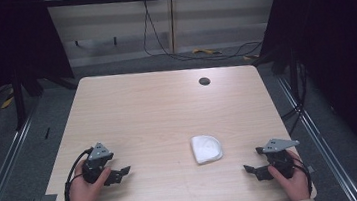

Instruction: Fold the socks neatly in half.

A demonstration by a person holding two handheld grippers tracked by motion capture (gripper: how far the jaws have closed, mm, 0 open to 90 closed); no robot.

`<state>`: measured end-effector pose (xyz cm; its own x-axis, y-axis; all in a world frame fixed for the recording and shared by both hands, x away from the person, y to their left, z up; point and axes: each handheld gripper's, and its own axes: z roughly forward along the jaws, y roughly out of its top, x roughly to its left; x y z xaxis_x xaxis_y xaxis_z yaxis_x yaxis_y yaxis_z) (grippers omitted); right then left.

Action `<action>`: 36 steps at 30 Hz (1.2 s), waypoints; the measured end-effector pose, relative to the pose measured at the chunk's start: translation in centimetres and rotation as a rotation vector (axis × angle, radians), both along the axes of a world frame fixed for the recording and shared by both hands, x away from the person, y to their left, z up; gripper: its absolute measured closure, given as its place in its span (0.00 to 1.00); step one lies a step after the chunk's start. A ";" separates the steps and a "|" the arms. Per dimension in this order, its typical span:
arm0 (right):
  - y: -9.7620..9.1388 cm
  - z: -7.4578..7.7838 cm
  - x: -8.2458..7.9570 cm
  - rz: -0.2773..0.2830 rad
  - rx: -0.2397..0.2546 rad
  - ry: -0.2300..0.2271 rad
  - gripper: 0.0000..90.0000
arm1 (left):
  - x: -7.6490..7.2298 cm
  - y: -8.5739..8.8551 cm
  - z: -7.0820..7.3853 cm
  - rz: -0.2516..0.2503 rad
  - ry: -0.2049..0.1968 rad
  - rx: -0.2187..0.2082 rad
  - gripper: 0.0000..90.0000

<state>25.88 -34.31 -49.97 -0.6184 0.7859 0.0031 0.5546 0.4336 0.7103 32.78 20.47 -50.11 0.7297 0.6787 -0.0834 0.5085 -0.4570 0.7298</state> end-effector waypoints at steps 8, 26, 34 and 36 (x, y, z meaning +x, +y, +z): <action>0.0 0.0 0.0 0.002 0.001 0.001 0.16 | -0.3 1.1 -0.2 0.017 -0.001 0.002 0.18; 0.0 0.0 0.0 0.002 0.000 0.001 0.16 | -1.0 2.7 -0.8 0.039 -0.015 0.027 0.18; 0.0 0.0 0.0 0.001 0.001 0.001 0.16 | -1.1 2.9 -1.0 0.039 -0.019 0.031 0.18; 0.0 0.0 0.0 0.002 0.000 0.000 0.16 | -1.1 3.0 -1.1 0.042 -0.018 0.041 0.18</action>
<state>25.89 -34.31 -49.98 -0.6200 0.7846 0.0034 0.5538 0.4345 0.7104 31.71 23.45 -51.23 0.7019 0.7110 -0.0419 0.5144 -0.4653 0.7204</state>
